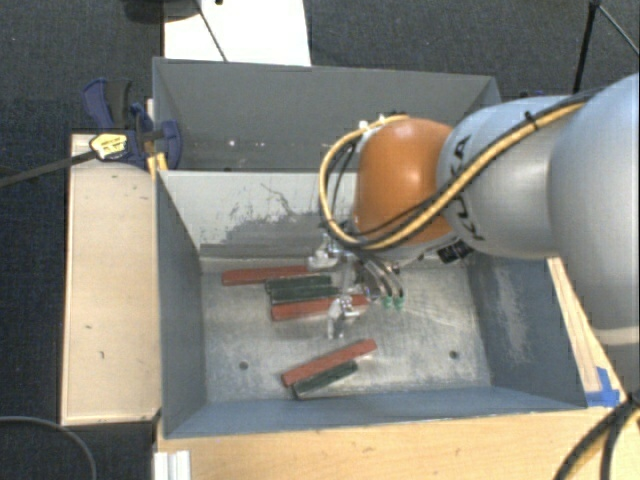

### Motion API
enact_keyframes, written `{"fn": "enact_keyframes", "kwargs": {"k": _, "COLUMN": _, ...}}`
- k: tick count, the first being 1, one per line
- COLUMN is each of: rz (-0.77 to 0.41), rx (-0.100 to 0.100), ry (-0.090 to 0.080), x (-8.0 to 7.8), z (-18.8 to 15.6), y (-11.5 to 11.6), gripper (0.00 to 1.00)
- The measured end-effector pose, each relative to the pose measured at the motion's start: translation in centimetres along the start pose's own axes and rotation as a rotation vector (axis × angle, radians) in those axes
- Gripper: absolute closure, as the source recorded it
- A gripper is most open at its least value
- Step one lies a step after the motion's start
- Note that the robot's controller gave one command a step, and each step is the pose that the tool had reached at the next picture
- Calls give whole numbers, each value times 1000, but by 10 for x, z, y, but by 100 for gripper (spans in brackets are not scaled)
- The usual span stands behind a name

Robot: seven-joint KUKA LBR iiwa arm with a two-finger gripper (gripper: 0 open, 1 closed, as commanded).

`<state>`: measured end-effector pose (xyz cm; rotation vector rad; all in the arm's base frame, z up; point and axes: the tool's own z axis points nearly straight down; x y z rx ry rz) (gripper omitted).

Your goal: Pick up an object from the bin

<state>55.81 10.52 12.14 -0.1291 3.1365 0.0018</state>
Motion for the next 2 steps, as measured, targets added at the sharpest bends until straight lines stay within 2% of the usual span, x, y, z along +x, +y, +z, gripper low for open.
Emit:
{"fn": "enact_keyframes", "kwargs": {"k": 1, "rz": -33, "rx": 1, "ry": -22, "x": -8, "z": 45, "y": 9, "gripper": 0}}
{"fn": "enact_keyframes", "kwargs": {"k": 2, "rz": 28, "rx": -4, "ry": -17, "x": -11, "z": 43, "y": 13, "gripper": 100}}
